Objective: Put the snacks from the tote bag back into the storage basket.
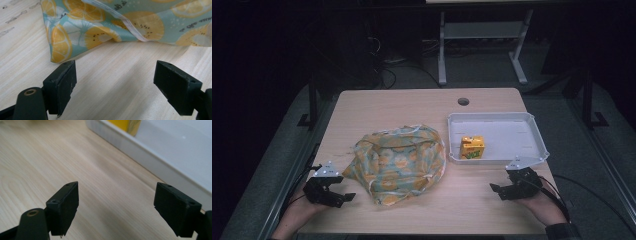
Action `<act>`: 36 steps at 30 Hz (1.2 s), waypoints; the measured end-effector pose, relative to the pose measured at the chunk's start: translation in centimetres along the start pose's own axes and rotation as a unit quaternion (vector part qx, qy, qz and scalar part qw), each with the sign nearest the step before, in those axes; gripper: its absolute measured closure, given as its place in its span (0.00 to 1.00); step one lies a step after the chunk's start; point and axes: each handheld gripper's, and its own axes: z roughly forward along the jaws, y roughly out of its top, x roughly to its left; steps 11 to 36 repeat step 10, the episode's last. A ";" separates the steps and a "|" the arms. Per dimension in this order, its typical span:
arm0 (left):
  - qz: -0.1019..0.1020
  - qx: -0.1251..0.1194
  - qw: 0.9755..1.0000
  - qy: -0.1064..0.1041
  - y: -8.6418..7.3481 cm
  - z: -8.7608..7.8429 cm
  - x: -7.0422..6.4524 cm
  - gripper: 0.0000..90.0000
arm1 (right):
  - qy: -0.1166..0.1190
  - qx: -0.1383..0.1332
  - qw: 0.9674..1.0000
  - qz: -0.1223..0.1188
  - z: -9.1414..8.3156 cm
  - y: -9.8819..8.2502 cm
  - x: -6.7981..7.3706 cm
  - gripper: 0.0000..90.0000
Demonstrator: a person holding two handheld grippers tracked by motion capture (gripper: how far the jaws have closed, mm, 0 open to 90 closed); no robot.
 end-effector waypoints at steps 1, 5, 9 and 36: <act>0.000 0.002 1.000 0.000 0.0 0.0 0.0 0.20 | -0.002 0.004 1.000 -0.004 0.2 -0.1 0.0 0.20; 0.000 0.002 1.000 0.002 -0.1 0.1 0.0 0.20 | -0.010 0.014 1.000 -0.008 0.6 -0.2 0.0 0.19; 0.001 0.002 1.000 0.002 -0.1 0.1 0.0 0.20 | -0.012 0.008 1.000 -0.007 0.5 -0.2 0.0 0.19; 0.001 0.002 1.000 0.002 -0.1 0.1 0.0 0.20 | -0.012 0.007 1.000 -0.008 0.5 -0.2 0.0 0.18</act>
